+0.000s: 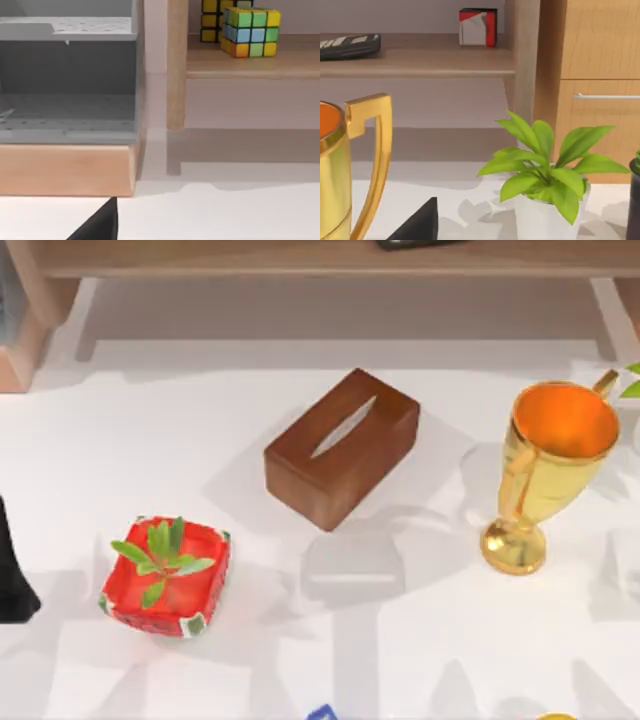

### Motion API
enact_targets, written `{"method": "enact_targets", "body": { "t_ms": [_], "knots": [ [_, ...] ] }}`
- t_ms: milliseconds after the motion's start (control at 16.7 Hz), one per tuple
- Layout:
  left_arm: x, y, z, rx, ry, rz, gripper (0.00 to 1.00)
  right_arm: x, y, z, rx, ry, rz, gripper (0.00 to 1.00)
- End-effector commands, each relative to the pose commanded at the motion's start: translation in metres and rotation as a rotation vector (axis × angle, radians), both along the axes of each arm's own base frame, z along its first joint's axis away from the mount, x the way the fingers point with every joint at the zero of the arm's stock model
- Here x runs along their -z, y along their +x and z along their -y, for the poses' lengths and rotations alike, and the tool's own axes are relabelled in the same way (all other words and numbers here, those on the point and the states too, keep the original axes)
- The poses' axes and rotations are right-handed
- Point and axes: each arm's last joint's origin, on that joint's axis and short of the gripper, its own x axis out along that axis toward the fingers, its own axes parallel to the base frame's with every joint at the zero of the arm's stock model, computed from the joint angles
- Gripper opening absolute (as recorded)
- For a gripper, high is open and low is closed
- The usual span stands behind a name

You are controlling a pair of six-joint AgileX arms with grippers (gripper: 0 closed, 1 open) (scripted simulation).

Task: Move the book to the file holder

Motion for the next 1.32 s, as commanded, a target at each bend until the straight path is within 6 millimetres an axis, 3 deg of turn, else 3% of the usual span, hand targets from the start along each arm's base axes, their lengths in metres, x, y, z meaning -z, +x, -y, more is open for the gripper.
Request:
{"method": "enact_targets", "body": {
  "t_ms": [180, 300, 480, 660, 840, 1020, 1140, 1320],
  "knots": [
    [-0.003, 0.000, 0.000, 0.000, 0.000, 0.000, 1.00, 0.000, 0.000, 0.000, 0.000, 0.000, 0.000, 1.00],
    [-0.016, 0.000, 0.001, 0.002, -0.001, -0.001, 1.00, 0.000, 0.000, 0.000, 0.000, 0.000, 0.000, 1.00],
    [-0.057, 0.006, 0.004, 0.005, -0.002, -0.003, 1.00, 0.000, 0.000, 0.000, 0.000, 0.000, 0.000, 1.00],
    [-0.117, 0.026, 0.008, 0.008, -0.005, -0.004, 1.00, 0.000, 0.000, 0.000, 0.000, 0.000, 0.000, 1.00],
    [-0.182, 0.066, 0.018, 0.012, -0.008, -0.003, 1.00, 0.000, 0.000, 0.000, 0.000, 0.000, 0.000, 1.00],
    [-0.235, 0.124, 0.036, 0.014, -0.011, 0.003, 1.00, 0.000, 0.000, 0.000, 0.000, 0.000, 0.000, 1.00],
    [-0.259, 0.167, 0.051, 0.015, -0.012, 0.006, 1.00, 0.000, 0.000, 0.000, 0.000, 0.000, 0.000, 1.00],
    [-0.277, 0.227, 0.078, 0.016, -0.013, 0.009, 1.00, 0.000, 0.000, 0.000, 0.000, 0.000, 0.000, 1.00]
  ]
}}
